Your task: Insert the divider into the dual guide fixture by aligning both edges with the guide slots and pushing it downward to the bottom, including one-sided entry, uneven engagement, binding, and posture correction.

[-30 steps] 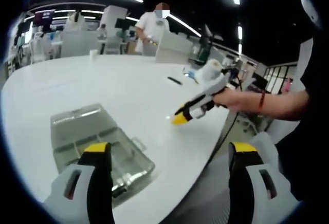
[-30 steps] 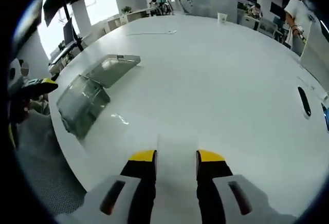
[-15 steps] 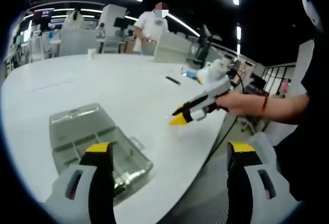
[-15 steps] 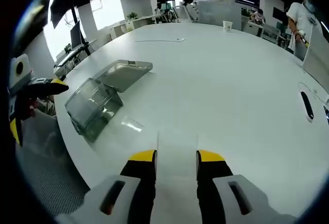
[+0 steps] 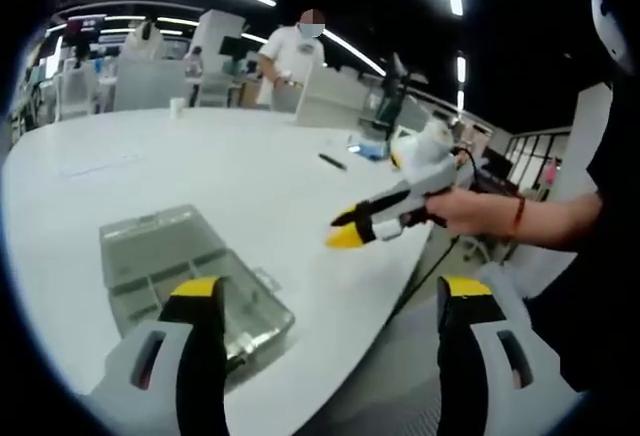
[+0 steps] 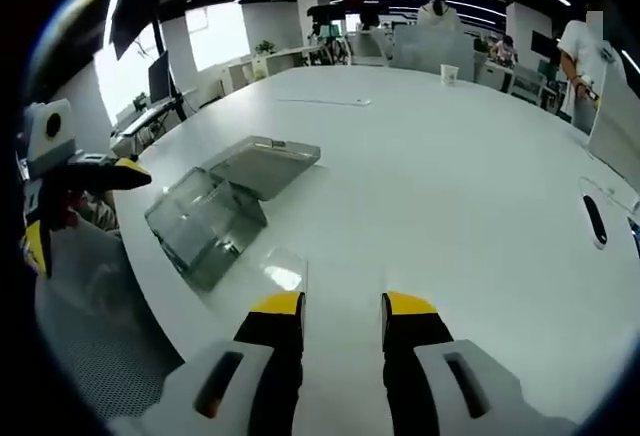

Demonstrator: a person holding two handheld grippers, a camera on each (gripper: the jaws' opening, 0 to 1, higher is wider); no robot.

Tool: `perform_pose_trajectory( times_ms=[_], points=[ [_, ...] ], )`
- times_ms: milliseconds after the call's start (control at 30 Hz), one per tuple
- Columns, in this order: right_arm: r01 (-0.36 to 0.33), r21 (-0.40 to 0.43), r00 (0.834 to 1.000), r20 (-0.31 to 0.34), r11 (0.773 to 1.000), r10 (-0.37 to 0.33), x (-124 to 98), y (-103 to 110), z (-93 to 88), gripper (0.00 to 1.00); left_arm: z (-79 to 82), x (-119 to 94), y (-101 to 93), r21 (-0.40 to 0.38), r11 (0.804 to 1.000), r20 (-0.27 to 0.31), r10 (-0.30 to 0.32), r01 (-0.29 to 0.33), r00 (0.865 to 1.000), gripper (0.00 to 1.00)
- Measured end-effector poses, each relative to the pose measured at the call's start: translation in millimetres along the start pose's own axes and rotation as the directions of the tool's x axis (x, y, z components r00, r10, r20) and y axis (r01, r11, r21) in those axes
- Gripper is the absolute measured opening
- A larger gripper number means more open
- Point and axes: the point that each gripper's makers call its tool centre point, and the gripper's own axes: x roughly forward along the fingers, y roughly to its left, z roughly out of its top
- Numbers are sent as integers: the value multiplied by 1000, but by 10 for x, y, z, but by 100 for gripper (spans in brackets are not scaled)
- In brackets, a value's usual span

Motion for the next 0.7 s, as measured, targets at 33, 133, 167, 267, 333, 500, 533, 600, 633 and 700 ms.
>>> perform_pose_trajectory(
  times_ms=[33,133,167,267,333,500,533,600,633,700],
  points=[
    [-1,0,1000,2,1000,1,-10,19,8,26,9,-6,-10,-5,1000,4,-2,2,1000,84],
    [2,-8,1000,18,1000,-2,-48,76,41,26,24,-24,-23,-18,1000,13,-2,3,1000,84],
    [4,-8,1000,26,1000,-4,-60,95,57,26,24,-25,-24,-17,1000,12,-2,2,1000,84],
    [6,-4,999,37,1000,-5,-88,126,82,26,38,-48,-17,-24,1000,14,-2,3,1000,82],
    [2,-5,999,50,1000,-1,-107,160,112,26,71,-64,-11,-30,1000,24,-1,1,1000,82],
    [-3,-16,998,60,1000,4,-133,234,146,27,117,-74,28,-48,999,41,14,-12,999,79],
    [-4,-20,998,63,1000,6,-144,258,155,27,118,-70,33,-62,998,42,14,-11,999,78],
    [-5,-33,997,72,999,7,-161,287,174,27,124,-62,33,-71,997,47,14,-10,999,75],
    [-5,-37,997,76,999,8,-171,305,182,27,127,-54,33,-73,997,49,15,-11,999,75],
    [-4,-56,996,85,998,9,-177,324,189,27,137,-40,27,-74,997,53,16,-12,998,75]
  ],
)
